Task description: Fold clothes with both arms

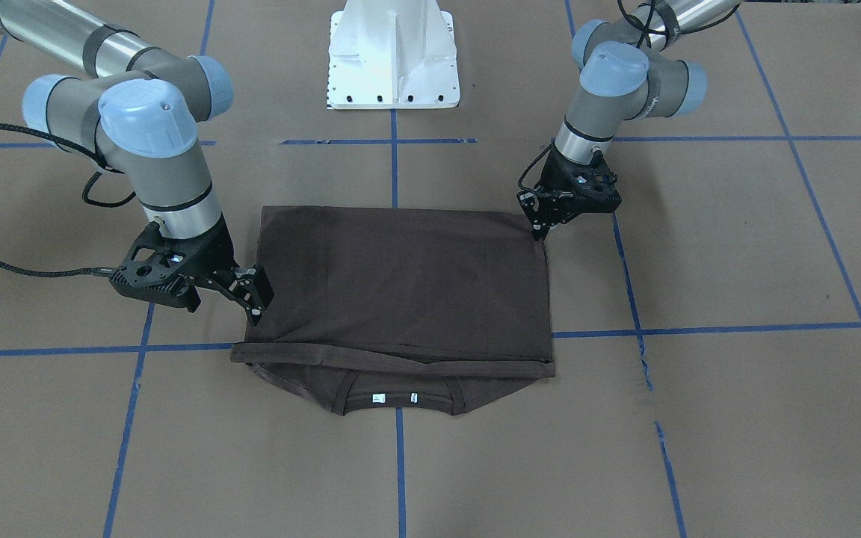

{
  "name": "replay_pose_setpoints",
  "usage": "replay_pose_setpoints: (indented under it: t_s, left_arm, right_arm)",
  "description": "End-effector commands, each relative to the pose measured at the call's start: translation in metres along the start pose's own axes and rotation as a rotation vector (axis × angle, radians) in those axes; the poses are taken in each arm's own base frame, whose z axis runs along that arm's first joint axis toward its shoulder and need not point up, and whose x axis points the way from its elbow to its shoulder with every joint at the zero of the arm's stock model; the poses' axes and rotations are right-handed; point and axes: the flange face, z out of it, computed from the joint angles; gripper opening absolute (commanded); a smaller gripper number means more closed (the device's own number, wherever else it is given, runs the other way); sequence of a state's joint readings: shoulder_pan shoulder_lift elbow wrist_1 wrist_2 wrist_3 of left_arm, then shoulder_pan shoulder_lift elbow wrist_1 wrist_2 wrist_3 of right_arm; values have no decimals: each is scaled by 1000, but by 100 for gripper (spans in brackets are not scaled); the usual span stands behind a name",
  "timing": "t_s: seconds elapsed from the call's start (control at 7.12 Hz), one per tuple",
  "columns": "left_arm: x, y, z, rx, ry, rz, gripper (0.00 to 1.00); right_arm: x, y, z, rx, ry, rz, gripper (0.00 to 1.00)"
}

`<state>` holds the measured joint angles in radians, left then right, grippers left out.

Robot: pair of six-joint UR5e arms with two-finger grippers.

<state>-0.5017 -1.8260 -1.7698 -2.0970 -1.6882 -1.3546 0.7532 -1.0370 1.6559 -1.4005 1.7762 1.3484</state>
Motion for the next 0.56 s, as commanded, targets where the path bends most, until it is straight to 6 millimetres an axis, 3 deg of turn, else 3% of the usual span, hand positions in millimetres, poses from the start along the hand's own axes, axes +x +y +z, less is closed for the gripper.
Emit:
replay_pose_setpoints:
  t_s: [0.0,0.14,0.42]
  left_arm:
    - [-19,-42,-10,61,-24,105,0]
    - [-40,-78,-6,100,-72,130,0]
    - [-42,-165,24,164,-146,144,0]
  right_arm:
    - [0,1,1,-3,0,-1,100]
    - [0,1,1,-1,1,-1,100]
    - [-1,0,0,0,-1,0,100]
